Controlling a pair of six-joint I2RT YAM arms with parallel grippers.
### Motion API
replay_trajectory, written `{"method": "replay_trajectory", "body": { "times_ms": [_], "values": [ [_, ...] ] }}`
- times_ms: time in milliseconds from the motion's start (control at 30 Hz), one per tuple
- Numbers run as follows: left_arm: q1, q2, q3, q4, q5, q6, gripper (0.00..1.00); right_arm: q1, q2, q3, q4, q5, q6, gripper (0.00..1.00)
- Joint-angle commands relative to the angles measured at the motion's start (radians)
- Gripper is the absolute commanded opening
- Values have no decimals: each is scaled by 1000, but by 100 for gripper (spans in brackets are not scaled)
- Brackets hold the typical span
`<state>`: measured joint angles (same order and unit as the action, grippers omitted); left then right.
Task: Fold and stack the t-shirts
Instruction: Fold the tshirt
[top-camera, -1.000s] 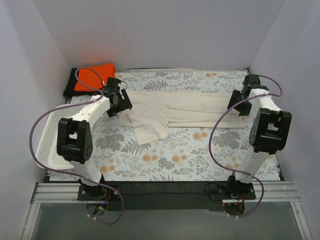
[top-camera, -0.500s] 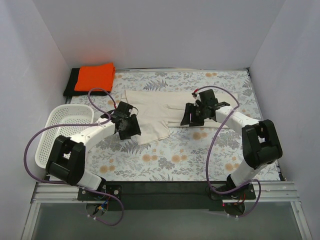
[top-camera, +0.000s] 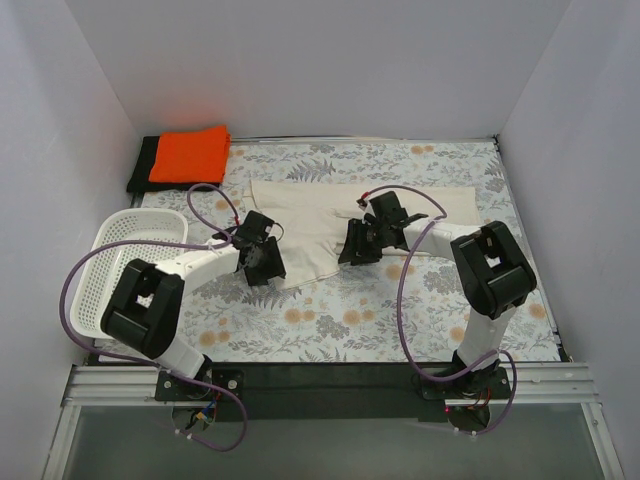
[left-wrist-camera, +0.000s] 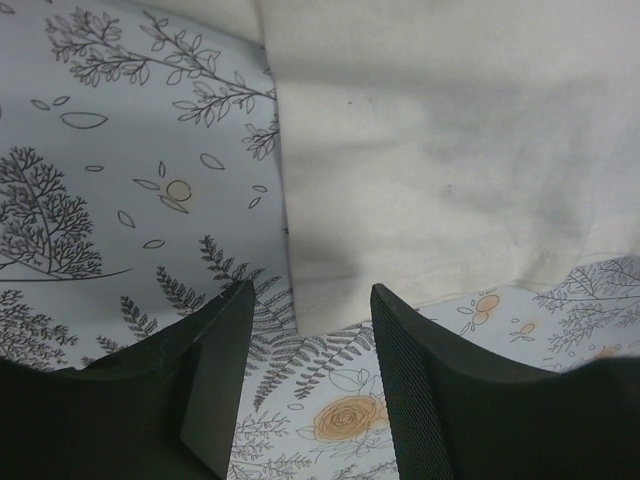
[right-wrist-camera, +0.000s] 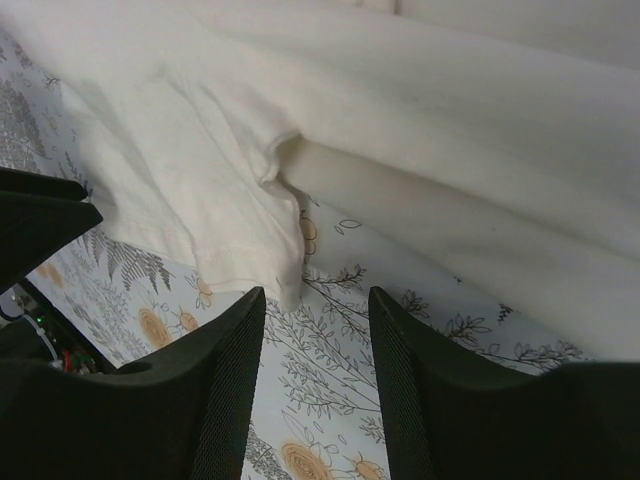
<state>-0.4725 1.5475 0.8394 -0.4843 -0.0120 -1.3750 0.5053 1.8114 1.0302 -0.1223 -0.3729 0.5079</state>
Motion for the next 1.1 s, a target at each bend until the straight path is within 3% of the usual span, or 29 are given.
{"method": "replay_trajectory", "body": {
  "times_ms": [0,133,367,467,533,633,767,1067],
  "values": [
    [-15,9,-13,26,-16,-19,47,33,20,21,44,-27,20,45],
    [-31,28,-20,26,-9,-35,46,52,35,13,52,-32,26,43],
    [-58,45,-34,16,-3,-58,35,72,48,5,55,-34,27,33],
    [-61,48,-39,13,-5,-62,22,76,48,4,55,-35,26,26],
    [-64,49,-36,9,-12,-62,9,76,46,4,53,-35,24,21],
    [-64,34,-16,-3,-43,-61,0,76,40,14,50,-35,18,12],
    [-61,17,62,-48,-112,-30,0,76,25,59,18,-9,-2,1],
    [3,115,331,-57,-187,122,0,16,69,324,-103,-6,-55,1]
  ]
}}
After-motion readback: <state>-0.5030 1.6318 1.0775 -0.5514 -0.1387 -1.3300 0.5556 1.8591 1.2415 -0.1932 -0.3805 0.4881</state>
